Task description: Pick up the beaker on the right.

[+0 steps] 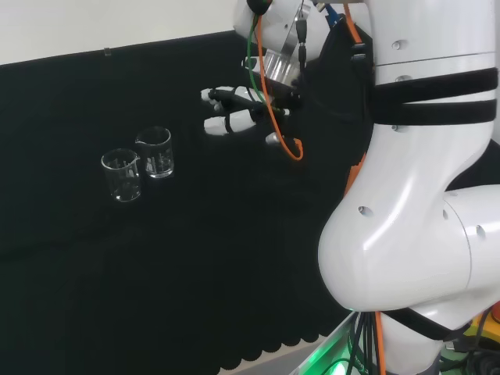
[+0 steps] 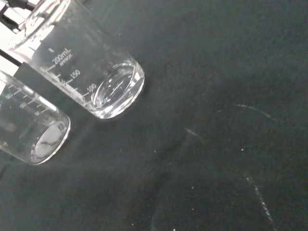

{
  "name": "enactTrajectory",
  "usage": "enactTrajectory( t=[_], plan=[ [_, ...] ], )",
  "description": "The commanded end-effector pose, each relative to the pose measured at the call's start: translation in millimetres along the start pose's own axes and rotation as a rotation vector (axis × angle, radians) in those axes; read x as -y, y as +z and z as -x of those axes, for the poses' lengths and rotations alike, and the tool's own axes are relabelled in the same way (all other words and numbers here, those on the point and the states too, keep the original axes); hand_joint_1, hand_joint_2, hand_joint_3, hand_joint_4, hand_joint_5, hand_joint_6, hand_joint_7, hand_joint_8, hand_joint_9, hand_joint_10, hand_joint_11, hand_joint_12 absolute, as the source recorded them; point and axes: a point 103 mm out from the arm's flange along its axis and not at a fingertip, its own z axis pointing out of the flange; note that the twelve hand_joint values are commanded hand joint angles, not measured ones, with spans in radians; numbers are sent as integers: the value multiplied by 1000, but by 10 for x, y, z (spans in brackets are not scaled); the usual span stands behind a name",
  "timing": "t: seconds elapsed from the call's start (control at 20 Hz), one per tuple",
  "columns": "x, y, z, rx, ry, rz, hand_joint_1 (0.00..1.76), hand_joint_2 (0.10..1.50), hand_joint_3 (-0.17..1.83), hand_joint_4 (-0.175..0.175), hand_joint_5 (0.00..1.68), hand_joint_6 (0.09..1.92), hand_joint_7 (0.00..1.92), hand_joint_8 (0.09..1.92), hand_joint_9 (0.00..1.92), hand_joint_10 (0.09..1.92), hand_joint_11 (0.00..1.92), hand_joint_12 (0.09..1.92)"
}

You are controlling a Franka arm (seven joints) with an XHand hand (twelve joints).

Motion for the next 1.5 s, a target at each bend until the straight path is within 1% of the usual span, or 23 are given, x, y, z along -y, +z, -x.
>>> enactTrajectory(
  t=[0.05,0.15,0.25,0.3,0.5,0.85,1.2,1.3,1.5],
  plan=[
    [-56,89,-25,-24,-47,-17,619,657,422,-88,149,87,54,691,205,742,0,1157],
    [-87,138,-48,-31,-54,-18,642,633,429,-88,141,87,45,689,193,745,0,1147],
    [-109,201,-51,-34,-65,-38,669,617,431,-90,134,87,47,691,191,747,0,1141],
    [-104,223,-41,-44,-70,-32,685,610,432,-93,129,87,50,693,190,748,0,1137],
    [-138,304,-40,-81,-78,-45,744,575,473,-104,138,87,70,710,202,753,0,1116],
    [-223,432,-102,-113,-93,-69,755,553,521,-108,153,87,72,716,201,752,0,1092],
    [-331,533,-200,-106,-107,-91,755,548,535,-106,150,87,44,706,180,749,0,1087],
    [-334,516,-205,-111,-105,-80,757,547,538,-101,143,87,29,699,174,748,0,1087],
    [-394,577,-244,-115,-106,-63,760,542,550,-97,132,87,19,687,163,753,0,1102]
  ],
)
